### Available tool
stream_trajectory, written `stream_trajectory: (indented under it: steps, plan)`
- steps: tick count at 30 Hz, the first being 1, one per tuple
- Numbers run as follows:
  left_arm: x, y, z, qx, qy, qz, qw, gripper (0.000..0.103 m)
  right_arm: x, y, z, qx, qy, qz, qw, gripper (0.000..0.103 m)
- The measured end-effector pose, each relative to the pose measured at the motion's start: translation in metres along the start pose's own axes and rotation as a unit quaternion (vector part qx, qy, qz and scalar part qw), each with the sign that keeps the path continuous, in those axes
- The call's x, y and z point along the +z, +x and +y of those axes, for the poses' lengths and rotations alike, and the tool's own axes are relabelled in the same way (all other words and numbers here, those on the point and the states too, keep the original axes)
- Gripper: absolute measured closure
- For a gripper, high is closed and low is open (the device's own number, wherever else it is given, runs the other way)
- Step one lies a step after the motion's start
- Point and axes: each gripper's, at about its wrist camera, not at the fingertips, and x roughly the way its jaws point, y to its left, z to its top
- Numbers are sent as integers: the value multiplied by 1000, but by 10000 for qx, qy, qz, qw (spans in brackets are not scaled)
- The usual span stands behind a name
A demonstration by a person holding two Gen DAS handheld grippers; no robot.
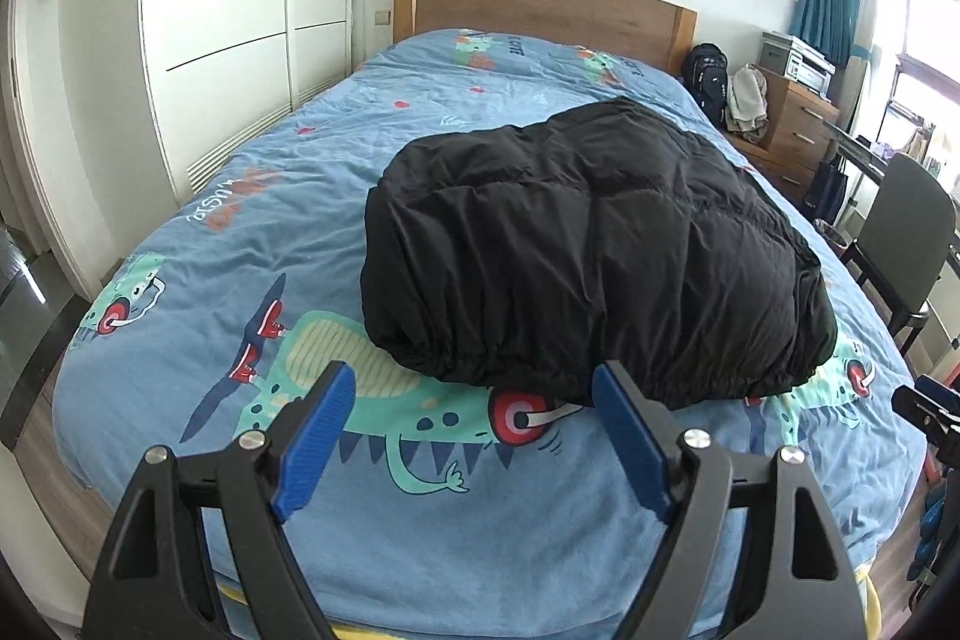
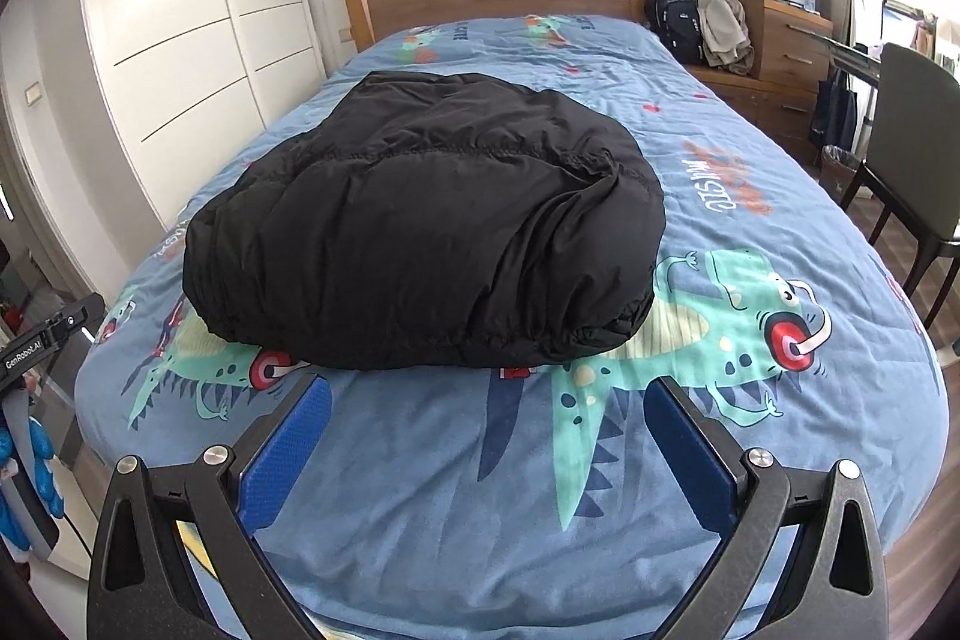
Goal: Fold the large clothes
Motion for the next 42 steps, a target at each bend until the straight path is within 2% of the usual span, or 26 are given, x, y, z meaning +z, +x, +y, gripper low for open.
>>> stream_trajectory:
  steps: [5, 8, 16, 22, 27, 32, 37, 42]
  plan:
    - [29, 29, -20, 0, 279, 79, 9996, 22, 29, 22, 5, -7, -115, -2, 9999, 1]
    - [60, 53, -39, -44, 443, 53, 9990, 22, 59, 44, 8, 34, -160, -46, 9999, 1]
    - [148, 134, -101, -122, 842, -305, 9959, 22, 147, 118, 12, -7, -301, -238, 9993, 1]
    - [174, 189, -132, -297, 983, -324, 9942, 22, 186, 166, 14, -17, -405, -291, 9988, 1]
    - [180, 226, -145, -346, 1025, -233, 9939, 22, 195, 195, 18, 23, -447, -237, 9987, 1]
    - [173, 261, -144, -239, 1005, -11, 9947, 22, 188, 228, 18, -52, -541, 13, 9985, 1]
    - [173, 293, -122, -159, 724, 303, 9968, 20, 178, 251, 5, -130, -482, 273, 9984, 1]
    - [177, 312, -81, 35, 269, 524, 9983, 16, 177, 256, -24, -251, -189, 397, 9987, 1]
